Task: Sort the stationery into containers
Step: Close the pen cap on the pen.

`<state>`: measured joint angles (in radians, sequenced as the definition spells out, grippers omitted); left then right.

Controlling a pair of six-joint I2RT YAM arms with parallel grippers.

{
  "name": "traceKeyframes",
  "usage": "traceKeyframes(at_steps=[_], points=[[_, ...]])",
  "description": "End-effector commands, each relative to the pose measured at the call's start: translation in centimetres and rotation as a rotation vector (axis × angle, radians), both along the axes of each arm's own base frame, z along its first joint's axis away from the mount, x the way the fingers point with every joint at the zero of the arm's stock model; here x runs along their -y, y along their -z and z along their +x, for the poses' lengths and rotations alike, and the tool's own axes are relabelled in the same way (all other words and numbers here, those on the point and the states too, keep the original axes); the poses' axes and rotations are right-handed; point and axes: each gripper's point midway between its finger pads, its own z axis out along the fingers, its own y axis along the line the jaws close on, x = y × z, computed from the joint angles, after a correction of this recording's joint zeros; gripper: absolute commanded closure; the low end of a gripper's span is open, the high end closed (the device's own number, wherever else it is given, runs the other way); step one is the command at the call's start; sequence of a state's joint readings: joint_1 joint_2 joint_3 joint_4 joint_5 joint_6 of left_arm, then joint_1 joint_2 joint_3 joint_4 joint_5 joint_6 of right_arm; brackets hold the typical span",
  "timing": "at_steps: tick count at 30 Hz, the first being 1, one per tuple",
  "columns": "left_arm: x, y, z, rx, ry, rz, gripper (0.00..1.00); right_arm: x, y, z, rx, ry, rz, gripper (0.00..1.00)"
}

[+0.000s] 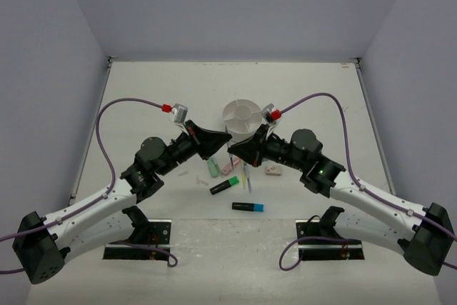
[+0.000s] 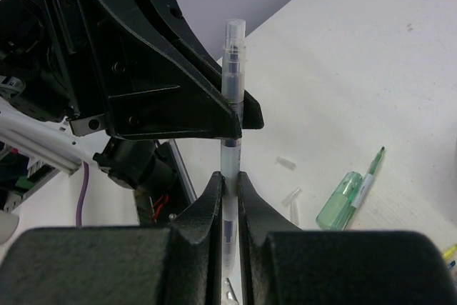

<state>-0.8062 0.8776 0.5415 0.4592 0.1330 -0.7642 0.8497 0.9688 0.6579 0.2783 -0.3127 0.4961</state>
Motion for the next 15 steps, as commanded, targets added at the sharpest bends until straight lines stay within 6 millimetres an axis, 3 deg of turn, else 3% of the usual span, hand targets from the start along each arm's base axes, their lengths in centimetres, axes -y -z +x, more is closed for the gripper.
traceKeyframes(at_steps=[1,2,5,7,8,9,10,13,14,15], points=[[0.4,-2.1,-1.7,0.127,0.091,-0.046,1.0,-1.0,-1.6,-1.2,0.076,-0.099,0.033,0.78],[0.3,-2.7,-2.1,0.157,0.1,-0.061,1.0,-1.3,-1.3,-1.3,0.069,-0.118,0.026,0.72],[0.2,-3.4,-2.7,0.2,0.123,-0.073,1.0,-1.9,-1.2,-1.2,0.055,-0.136,0.026,0.71],[0.2,-3.7,-2.8,0.21,0.121,-0.07,1.0,-2.0,-1.5,-1.2,0.055,-0.142,0.035,0.78],[0.1,-3.3,-2.6,0.198,0.115,-0.049,1.0,-2.1,-1.5,-1.2,0.055,-0.14,0.037,0.93],[0.0,-3.7,-2.4,0.203,0.099,-0.046,1.0,-2.0,-1.7,-1.2,0.057,-0.138,0.04,0.99],[-0.1,-3.5,-2.2,0.2,0.088,-0.029,0.98,-2.0,-1.8,-1.2,0.063,-0.136,0.042,1.0],[-0.5,-3.9,-1.6,0.205,0.049,-0.002,0.56,-1.6,-2.2,-1.5,0.084,-0.142,0.049,1.0],[-0.7,-4.0,-1.3,0.211,0.027,0.017,0.45,-1.6,-2.2,-1.6,0.09,-0.146,0.045,1.0],[-1.0,-4.4,-0.9,0.205,0.0,0.03,0.41,-1.5,-2.2,-1.7,0.099,-0.149,0.042,1.0]])
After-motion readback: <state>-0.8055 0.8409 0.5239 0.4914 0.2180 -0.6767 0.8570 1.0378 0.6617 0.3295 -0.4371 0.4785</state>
